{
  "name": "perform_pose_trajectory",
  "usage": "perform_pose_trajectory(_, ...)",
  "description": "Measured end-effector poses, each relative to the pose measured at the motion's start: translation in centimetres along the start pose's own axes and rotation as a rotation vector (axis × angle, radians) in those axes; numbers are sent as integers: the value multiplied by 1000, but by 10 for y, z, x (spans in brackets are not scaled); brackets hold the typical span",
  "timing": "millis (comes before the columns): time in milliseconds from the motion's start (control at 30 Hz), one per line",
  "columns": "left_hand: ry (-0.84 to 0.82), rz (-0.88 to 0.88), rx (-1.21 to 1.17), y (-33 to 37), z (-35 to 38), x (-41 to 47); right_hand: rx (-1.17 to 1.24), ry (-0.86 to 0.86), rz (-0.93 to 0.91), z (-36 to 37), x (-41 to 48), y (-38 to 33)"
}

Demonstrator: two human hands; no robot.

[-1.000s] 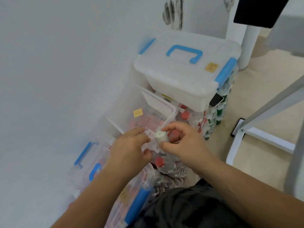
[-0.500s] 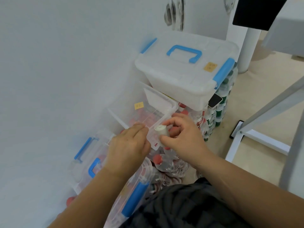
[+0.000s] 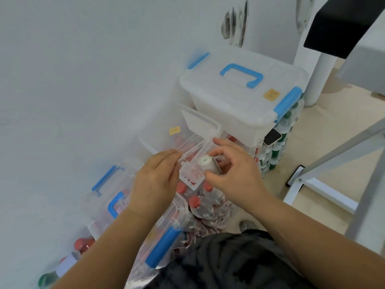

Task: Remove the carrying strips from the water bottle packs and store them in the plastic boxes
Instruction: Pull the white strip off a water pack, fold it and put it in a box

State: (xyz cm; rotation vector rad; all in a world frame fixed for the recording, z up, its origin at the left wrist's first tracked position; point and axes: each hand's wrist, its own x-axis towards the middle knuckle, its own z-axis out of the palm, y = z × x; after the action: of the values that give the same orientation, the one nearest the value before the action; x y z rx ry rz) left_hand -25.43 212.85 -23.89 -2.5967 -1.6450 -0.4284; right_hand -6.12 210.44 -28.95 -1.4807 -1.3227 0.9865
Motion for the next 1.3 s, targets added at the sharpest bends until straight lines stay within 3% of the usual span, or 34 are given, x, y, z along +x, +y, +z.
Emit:
perform_pose_trajectory(167,39,14,-25,8,0,2,-94,-75,8,-4,0,4)
perform_pose_trajectory(467,42,-188,-149,15,-4,0,-184,-172,-185,-7,4,-4)
perform_pose_trajectory(800,78,-237,-172,17,-10,4,-168,-263,-106,-10,18,4)
perform_pose_trajectory(1300,194,-255,-191,23,-24,20,-57,-243,-12,-12,24,1)
